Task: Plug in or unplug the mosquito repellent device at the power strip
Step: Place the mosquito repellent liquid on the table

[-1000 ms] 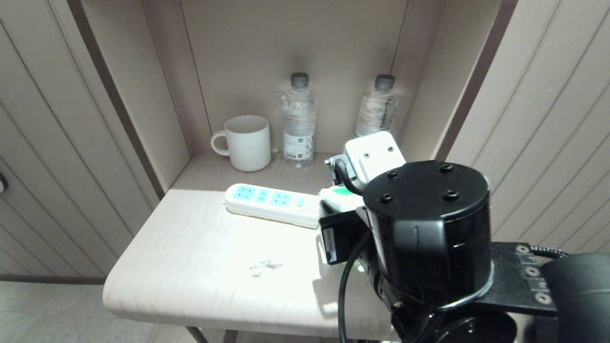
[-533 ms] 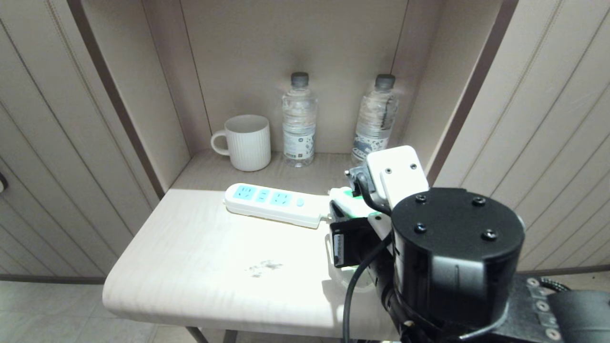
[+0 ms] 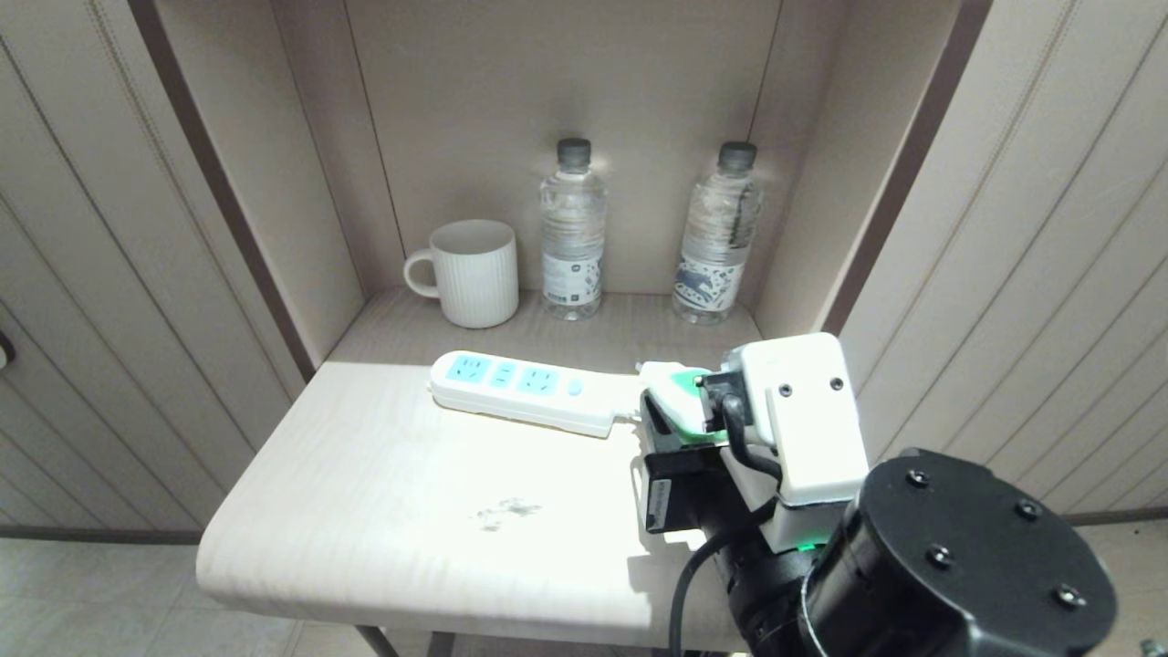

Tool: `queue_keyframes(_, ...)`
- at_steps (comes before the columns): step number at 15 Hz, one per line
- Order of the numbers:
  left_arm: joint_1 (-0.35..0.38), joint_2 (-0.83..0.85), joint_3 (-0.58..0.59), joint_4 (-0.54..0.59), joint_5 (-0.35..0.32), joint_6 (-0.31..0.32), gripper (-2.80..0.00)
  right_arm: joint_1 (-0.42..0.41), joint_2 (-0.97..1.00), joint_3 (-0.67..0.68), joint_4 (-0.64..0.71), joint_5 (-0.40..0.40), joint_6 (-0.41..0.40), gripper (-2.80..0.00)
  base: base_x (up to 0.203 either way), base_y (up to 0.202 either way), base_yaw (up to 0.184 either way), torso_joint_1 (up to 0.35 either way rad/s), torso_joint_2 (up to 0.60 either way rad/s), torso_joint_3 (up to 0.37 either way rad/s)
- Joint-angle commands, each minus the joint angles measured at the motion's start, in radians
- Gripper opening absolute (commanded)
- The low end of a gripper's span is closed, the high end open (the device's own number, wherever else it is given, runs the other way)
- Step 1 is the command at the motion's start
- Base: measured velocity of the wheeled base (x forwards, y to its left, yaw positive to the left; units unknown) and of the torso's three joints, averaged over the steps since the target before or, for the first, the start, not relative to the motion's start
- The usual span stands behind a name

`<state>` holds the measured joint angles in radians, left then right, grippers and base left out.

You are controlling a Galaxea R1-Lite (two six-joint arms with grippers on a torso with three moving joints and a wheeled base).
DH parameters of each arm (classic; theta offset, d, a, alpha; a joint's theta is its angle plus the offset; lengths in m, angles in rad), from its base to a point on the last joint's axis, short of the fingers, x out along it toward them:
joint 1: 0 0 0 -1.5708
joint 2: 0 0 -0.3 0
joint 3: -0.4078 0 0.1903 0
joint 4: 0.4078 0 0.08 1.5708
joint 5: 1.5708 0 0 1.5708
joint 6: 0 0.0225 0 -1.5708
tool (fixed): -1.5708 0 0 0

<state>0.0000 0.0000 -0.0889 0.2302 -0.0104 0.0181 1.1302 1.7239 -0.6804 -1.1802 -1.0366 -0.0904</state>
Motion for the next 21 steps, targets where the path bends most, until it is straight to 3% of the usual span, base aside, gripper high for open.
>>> queue_keyframes(1, 0.000, 0.002, 0.000, 0.001, 0.000, 0.000, -2.80, 0.005, 0.018, 0.028, -0.030, -0.007, -0.002, -2.80, 0.000, 0.000, 0.000, 0.000, 0.00, 0.000)
queue_keyframes(5, 0.000, 0.002, 0.000, 0.001, 0.000, 0.000, -2.80, 0.005, 0.070, 0.045, -0.117, -0.009, -0.015, -2.80, 0.000, 0.000, 0.000, 0.000, 0.00, 0.000)
queue_keyframes(21, 0.000, 0.000, 0.000, 0.001, 0.000, 0.000, -2.80, 0.040, 0.118, 0.071, -0.227, -0.043, -0.026, -2.80, 0.000, 0.000, 0.000, 0.000, 0.00, 0.000)
